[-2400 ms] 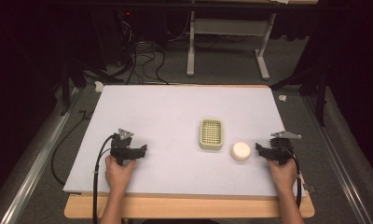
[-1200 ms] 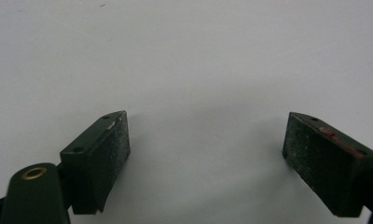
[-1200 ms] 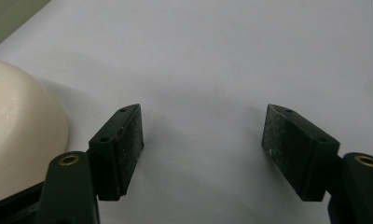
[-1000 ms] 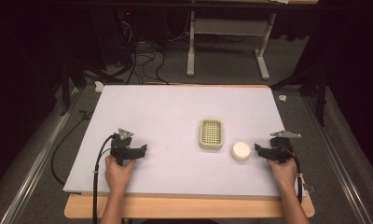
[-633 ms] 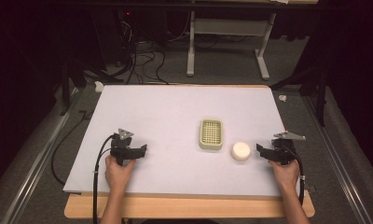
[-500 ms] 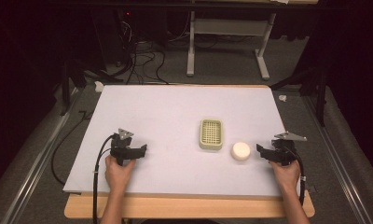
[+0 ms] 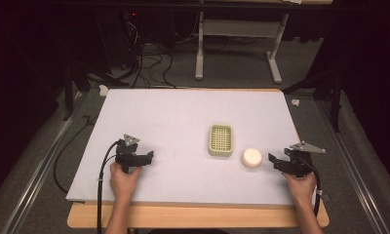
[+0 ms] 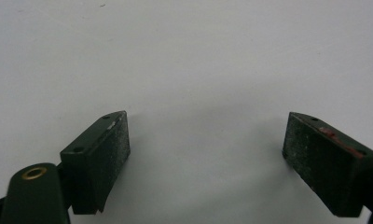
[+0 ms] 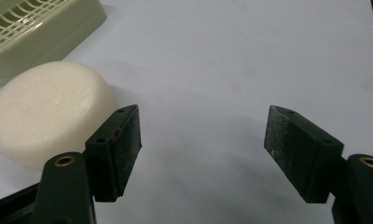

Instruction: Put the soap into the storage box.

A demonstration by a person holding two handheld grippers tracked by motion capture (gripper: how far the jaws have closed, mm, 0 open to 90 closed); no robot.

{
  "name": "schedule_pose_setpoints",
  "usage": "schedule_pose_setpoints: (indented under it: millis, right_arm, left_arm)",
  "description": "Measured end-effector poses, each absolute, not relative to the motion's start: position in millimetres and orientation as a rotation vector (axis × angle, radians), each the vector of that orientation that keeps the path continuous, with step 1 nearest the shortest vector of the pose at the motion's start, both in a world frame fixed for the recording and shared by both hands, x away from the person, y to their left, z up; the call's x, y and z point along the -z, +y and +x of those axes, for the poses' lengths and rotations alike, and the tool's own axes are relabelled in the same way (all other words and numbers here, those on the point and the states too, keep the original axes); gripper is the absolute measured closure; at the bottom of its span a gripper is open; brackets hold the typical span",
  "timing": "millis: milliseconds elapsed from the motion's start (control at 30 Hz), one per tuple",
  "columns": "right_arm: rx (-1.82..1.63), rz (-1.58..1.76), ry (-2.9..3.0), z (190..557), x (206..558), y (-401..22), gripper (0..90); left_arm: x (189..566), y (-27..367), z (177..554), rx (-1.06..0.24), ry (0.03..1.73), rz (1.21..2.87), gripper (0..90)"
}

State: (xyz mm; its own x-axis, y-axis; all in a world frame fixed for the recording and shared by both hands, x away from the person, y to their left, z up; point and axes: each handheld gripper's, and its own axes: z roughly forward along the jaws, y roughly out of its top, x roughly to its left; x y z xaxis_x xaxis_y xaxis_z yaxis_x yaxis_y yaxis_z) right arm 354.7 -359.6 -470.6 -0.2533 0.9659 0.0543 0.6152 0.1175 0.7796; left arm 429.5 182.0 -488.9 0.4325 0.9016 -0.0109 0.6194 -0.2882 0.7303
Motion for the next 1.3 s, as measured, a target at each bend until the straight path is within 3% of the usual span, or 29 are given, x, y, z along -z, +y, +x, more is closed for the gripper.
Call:
schedule_pose_setpoints:
  millis: [1300]
  right_arm:
    - [-1.120,1.382,1.975,309,456,-337,21.1]
  left_arm:
    - [489,182,430,-0.541,1.277,2.018,15.3]
